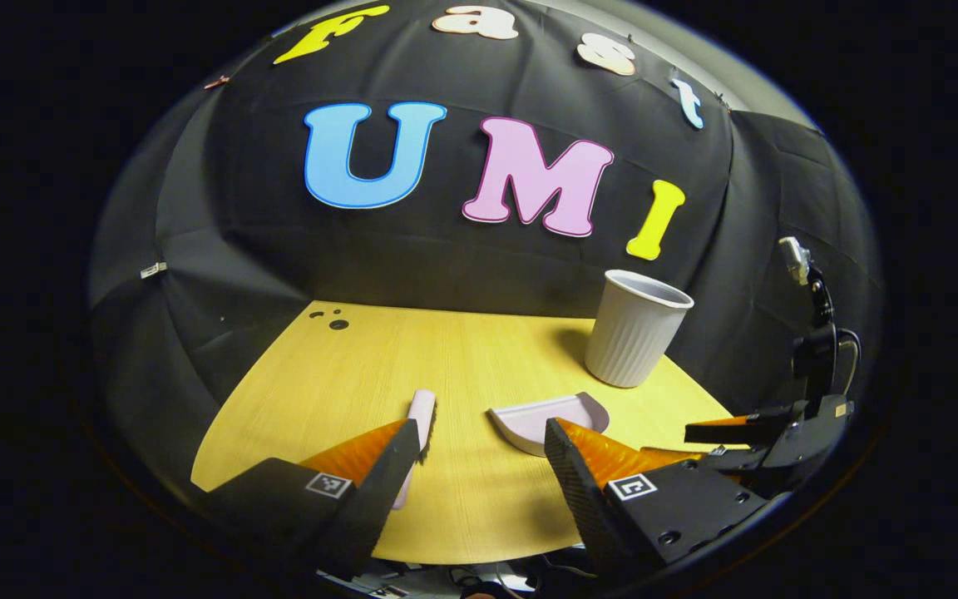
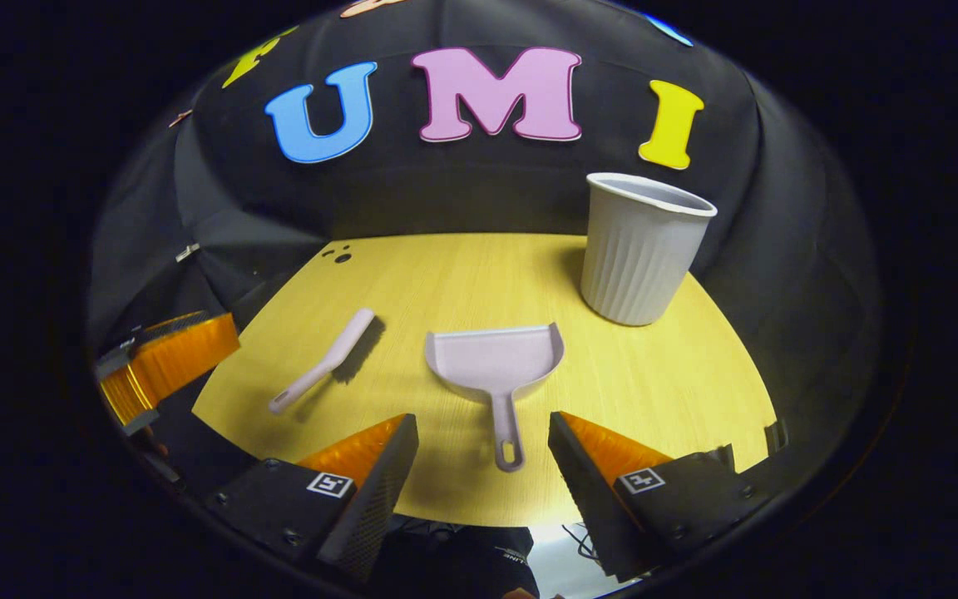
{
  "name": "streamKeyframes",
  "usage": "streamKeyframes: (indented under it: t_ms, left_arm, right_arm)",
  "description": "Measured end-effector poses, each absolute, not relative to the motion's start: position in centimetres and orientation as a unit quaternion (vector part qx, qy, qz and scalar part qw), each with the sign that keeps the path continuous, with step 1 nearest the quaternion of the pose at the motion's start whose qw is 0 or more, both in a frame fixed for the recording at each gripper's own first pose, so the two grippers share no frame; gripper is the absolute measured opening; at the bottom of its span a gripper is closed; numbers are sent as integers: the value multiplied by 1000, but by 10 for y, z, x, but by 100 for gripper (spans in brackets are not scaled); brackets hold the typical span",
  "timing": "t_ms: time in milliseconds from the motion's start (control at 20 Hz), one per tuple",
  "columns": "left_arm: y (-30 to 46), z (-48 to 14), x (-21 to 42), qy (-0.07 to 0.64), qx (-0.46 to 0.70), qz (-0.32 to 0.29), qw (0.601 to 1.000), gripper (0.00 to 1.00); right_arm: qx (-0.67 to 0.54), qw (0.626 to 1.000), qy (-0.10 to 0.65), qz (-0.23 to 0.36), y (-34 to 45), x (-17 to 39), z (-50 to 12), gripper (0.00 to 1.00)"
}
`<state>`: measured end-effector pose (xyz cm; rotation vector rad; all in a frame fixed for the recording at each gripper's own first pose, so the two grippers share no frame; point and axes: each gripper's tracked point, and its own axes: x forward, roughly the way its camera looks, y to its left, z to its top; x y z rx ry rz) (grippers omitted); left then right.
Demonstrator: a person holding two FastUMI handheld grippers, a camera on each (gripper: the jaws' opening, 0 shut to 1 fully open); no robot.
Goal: Pick up the small broom and dustpan from the desktop, sweep the trash into the dustpan with the broom, and then empty the trash into the garbage bin.
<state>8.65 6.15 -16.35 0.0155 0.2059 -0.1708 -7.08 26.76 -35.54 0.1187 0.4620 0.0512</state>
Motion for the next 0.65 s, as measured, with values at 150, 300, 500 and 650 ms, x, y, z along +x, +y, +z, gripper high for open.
streamKeyframes:
  t_ms: [150, 300, 500, 650]
  left_arm:
    - [67, -167, 86, 103, 10, -77, 992, 96]
    - [73, -174, 87, 109, 7, -67, 992, 96]
    - [72, -176, 90, 116, 2, -66, 991, 96]
    - [68, -179, 93, 123, 7, -72, 990, 96]
  right_arm:
    - [44, 972, 230, 32, 271, -77, -357, 99]
    - [39, 970, 236, 33, 270, -80, -360, 99]
    - [45, 970, 238, 24, 265, -83, -362, 99]
    - [52, 969, 242, 18, 259, -80, -365, 99]
